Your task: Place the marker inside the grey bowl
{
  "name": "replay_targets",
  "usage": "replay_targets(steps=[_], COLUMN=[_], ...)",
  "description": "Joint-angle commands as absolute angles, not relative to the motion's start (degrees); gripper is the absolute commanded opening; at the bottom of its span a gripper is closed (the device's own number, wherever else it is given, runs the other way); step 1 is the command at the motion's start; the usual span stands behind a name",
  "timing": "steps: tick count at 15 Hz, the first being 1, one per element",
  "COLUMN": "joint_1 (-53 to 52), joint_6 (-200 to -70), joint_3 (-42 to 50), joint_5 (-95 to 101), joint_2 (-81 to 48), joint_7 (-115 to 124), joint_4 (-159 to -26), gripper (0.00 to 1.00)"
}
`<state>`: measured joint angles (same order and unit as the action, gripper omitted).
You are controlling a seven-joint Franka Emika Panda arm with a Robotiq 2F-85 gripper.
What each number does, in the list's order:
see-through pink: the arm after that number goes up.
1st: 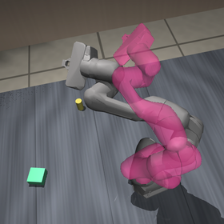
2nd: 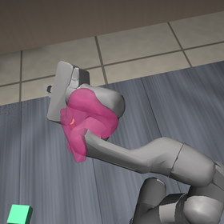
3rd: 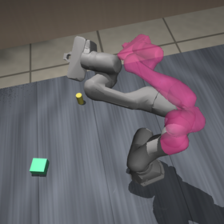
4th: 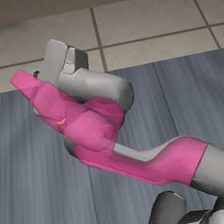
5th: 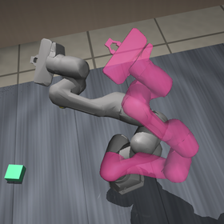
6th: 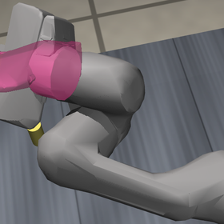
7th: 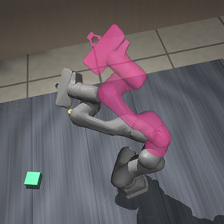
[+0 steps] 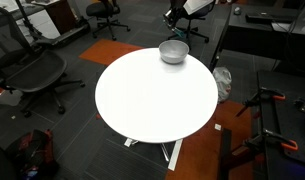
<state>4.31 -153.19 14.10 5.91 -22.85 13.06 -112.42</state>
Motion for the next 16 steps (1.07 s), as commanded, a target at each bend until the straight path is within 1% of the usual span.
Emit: replay_targets(steps=[1,9,15,16], joint_1=[5.5,7.8,9.3,9.5], joint_6=[-153.5,-154.7,-156.4,-156.6], joint_3=[13.4,11.6,10.1,9.9], joint_5=[4.1,-1.0,-4.3,-4.6], joint_2=[-27.1,-35.6,-38.7,-38.9], joint_7=[13.9,12.6,12.3,12.1], joint_4=[-108.8,-103.5,-102.2,-102.2], gripper=[0.05,0.05,0.05,0.08])
